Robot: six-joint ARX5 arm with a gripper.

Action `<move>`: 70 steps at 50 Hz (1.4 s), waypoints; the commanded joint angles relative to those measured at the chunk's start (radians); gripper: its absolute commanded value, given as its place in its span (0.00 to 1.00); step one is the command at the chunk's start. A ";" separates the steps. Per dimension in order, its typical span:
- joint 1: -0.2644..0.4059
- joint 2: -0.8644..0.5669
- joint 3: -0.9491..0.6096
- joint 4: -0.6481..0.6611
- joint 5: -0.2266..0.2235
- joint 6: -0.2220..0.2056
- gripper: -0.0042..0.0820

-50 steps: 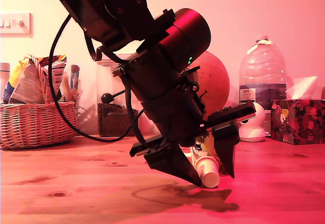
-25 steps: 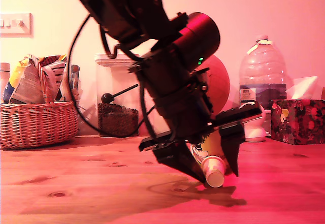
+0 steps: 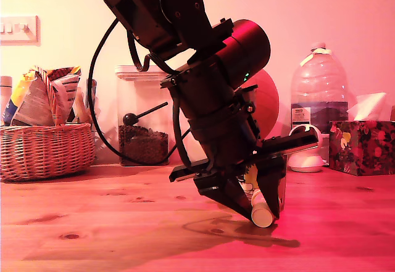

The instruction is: Pick up the coffee capsules from the table one by one and drop them inside the nearest coffee cup

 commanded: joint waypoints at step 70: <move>-0.045 -0.355 -0.008 -0.233 -0.082 0.266 0.19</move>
